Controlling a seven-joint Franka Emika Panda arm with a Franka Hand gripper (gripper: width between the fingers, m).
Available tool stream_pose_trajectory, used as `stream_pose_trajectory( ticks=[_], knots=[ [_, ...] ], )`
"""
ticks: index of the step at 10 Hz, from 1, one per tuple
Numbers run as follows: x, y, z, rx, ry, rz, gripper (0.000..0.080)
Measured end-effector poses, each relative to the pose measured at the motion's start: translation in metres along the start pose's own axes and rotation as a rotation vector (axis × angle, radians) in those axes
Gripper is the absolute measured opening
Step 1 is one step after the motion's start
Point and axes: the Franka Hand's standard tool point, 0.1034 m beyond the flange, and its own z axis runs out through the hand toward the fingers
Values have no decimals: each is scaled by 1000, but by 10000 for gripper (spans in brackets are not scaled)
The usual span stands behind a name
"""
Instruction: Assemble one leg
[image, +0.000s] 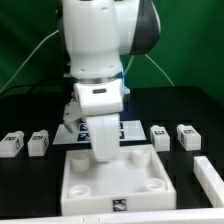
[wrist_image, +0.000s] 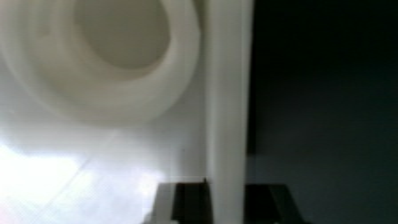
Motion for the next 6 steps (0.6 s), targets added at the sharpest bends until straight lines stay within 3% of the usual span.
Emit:
stream_pose_trajectory(
  ticks=[3, 5, 6],
  knots=[
    [39, 26, 1, -22, 30, 15, 64],
    [44, 27, 6, 6, 34, 22, 64],
    [44, 27, 6, 7, 34, 21, 64]
  ],
)
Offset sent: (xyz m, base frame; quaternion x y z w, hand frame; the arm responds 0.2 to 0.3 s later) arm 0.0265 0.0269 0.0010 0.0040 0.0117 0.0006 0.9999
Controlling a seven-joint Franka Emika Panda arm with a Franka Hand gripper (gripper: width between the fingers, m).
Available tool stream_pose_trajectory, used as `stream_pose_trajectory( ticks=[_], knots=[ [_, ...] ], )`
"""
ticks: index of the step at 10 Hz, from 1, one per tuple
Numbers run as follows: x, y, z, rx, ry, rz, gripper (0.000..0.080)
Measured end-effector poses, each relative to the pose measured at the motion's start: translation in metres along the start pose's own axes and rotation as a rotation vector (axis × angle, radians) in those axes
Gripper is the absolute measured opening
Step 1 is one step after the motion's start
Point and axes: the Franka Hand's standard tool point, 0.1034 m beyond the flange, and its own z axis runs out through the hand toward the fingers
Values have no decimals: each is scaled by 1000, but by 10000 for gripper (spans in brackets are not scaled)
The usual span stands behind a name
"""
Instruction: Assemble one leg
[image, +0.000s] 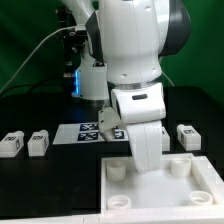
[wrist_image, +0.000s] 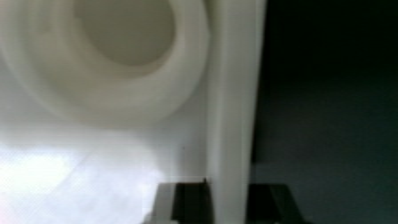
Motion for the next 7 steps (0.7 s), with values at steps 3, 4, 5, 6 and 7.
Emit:
stream_pose_trajectory(
  ticks=[3, 4, 5, 6, 7],
  knots=[
    [-1, -1, 0, -1, 0, 5, 64],
    [-1, -1, 1, 0, 0, 5, 167],
    [-1, -1, 1, 0, 0, 6, 303],
    [-1, -1, 1, 0, 0, 6, 303],
    [-2, -1, 1, 0, 0, 6, 487]
  ],
)
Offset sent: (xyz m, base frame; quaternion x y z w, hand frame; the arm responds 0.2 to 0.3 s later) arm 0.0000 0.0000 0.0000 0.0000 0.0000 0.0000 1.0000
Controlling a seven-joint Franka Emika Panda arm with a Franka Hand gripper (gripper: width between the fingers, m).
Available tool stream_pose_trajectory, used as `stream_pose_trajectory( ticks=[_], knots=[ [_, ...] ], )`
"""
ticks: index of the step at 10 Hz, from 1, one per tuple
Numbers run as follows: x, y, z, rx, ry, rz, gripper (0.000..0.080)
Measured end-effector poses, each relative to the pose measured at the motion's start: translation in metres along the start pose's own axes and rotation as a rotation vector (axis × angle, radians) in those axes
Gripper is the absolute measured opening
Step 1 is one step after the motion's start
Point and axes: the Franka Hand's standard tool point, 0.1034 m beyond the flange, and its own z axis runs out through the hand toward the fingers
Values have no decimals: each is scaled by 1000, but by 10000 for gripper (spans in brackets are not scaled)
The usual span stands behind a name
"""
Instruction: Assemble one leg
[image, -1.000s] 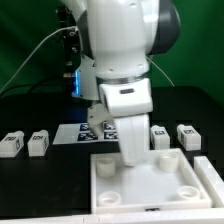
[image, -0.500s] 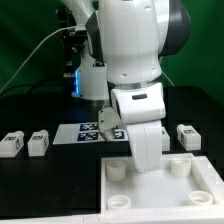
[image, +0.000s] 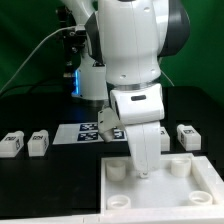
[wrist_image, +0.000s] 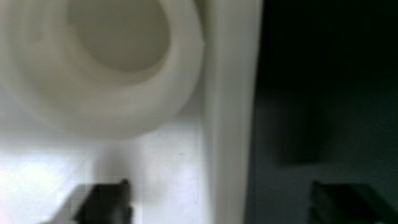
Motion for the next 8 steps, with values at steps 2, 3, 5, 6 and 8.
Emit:
stream_pose_trajectory(
  ticks=[2, 3, 5, 6, 8],
  knots=[
    [0, 0, 0, 0, 0, 1, 634],
    [-1, 0, 0, 0, 0, 1, 634],
    [-1, 0, 0, 1, 0, 2, 649],
    [-1, 0, 0, 1, 0, 2, 649],
    [-2, 0, 0, 0, 0, 3, 648]
  ],
)
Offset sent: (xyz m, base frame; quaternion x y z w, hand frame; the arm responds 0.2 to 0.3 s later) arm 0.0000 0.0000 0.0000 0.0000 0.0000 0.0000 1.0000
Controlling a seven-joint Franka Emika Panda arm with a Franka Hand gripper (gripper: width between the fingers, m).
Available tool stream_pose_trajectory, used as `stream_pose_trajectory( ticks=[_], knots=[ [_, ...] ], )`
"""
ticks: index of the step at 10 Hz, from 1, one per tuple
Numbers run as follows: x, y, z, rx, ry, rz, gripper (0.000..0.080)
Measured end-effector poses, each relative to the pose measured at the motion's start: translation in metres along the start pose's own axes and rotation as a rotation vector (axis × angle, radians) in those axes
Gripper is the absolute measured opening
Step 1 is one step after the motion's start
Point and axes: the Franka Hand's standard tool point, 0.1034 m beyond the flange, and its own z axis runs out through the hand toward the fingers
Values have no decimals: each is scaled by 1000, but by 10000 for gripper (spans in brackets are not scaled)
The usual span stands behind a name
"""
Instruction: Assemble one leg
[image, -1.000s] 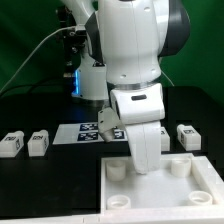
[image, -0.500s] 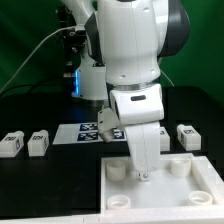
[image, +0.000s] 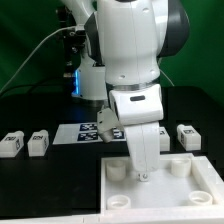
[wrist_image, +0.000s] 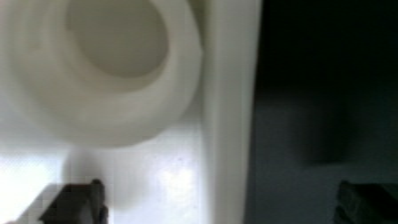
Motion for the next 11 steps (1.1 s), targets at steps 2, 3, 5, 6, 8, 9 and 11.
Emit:
stream_pose_trajectory(
  ticks=[2, 3, 5, 6, 8, 9, 11],
  knots=[
    [2, -1, -19, -24, -9, 110, 648],
    [8, -8, -28, -30, -13, 129, 648],
    [35, -29, -33, -26, 2, 442, 648],
    [53, -37, -31, -33, 13, 547, 648],
    [86, -40, -36, -35, 30, 799, 648],
    [100, -38, -36, -24, 45, 998, 648],
    [115, -31, -34, 6, 66, 1275, 648]
  ],
)
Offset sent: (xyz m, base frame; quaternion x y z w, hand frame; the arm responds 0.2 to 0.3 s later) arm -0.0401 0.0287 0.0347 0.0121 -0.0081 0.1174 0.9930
